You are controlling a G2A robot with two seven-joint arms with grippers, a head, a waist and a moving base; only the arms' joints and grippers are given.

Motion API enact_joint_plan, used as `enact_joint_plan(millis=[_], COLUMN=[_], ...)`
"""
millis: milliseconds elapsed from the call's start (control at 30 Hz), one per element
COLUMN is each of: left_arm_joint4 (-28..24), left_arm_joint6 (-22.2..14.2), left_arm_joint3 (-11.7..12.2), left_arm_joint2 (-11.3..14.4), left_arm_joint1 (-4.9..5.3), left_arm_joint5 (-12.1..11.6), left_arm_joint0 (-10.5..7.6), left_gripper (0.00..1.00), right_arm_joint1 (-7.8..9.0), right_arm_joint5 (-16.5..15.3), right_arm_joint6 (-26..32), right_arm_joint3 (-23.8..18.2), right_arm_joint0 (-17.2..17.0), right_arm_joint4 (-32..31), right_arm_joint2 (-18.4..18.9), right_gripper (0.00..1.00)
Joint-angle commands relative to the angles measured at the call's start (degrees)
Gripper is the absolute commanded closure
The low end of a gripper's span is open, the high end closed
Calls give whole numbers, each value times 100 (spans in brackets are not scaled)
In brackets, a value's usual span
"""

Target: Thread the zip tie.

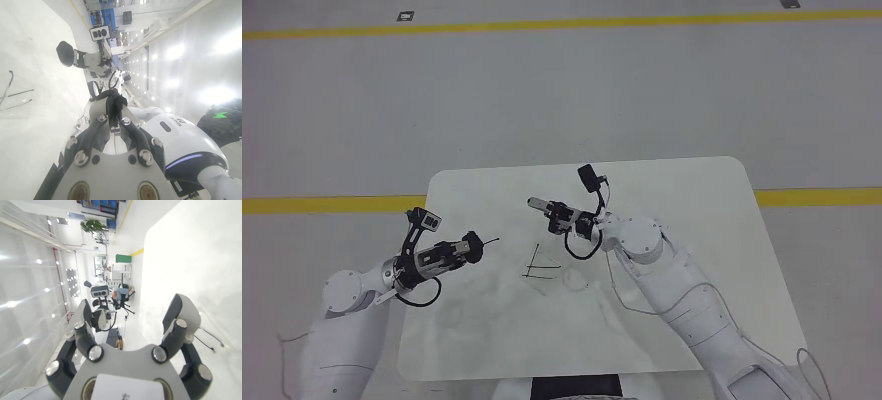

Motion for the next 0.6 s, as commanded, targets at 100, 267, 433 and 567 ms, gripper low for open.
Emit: enact_joint_plan(millis=[100, 267, 433, 567], left_arm_joint4=[0, 0, 0, 0], left_arm_joint6=[0, 0, 0, 0], left_arm_joint3=[0, 0, 0, 0], left_arm_joint2=[0, 0, 0, 0], left_arm_joint1=[0, 0, 0, 0], left_arm_joint5=[0, 0, 0, 0], left_arm_joint0=[0, 0, 0, 0], left_gripper=[100, 100, 100, 100], right_arm_joint1=[-16, -16, -7, 26], right_arm_joint5=[5, 5, 87, 808], right_arm_joint6=[-148, -148, -180, 76], right_arm_joint3=[96, 96, -49, -417], right_arm_joint0=[90, 90, 81, 186], right_arm_joint4=[-312, -312, -578, -1473], right_arm_joint2=[-189, -189, -280, -575], right_gripper=[0, 0, 0, 0])
